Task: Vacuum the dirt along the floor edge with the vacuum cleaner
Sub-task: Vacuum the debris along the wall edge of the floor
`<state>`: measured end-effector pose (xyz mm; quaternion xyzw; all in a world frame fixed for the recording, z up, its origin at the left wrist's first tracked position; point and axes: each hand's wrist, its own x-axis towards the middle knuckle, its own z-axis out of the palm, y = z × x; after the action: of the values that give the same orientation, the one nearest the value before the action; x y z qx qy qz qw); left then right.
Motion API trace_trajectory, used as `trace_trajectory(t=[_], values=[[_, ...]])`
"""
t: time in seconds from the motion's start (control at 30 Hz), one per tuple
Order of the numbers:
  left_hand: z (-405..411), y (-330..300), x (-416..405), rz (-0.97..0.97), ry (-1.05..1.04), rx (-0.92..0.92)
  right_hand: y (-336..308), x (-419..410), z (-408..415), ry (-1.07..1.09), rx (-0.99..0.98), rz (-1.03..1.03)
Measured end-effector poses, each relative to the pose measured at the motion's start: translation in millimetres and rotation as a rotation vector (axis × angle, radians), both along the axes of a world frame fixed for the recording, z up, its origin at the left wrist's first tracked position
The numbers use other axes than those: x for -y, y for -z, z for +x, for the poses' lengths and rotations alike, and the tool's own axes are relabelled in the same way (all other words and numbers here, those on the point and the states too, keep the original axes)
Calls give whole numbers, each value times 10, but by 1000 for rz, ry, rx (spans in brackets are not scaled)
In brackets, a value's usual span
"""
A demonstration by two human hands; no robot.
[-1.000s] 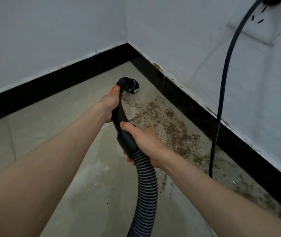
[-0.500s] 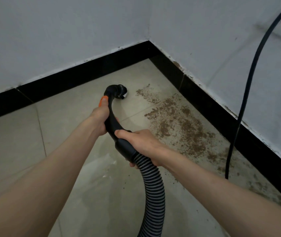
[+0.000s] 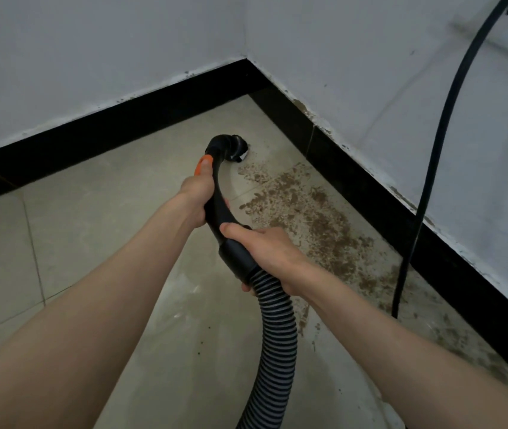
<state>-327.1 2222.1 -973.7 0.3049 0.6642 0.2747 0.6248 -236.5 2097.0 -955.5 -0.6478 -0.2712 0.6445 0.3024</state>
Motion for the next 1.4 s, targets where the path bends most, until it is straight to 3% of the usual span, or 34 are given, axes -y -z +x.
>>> trace_trajectory(t=[0.63, 0.87, 1.13, 1.4], values=[[497, 32, -186, -13, 189, 7, 68, -70, 265, 174, 13, -5], [167, -156, -24, 49, 53, 5, -91, 46, 97, 60, -18, 61], [-386, -165, 365, -50, -49, 19, -185, 276, -207, -134, 4, 1], [-315, -151, 588, -88, -91, 73, -153, 386, -94, -179, 61, -41]])
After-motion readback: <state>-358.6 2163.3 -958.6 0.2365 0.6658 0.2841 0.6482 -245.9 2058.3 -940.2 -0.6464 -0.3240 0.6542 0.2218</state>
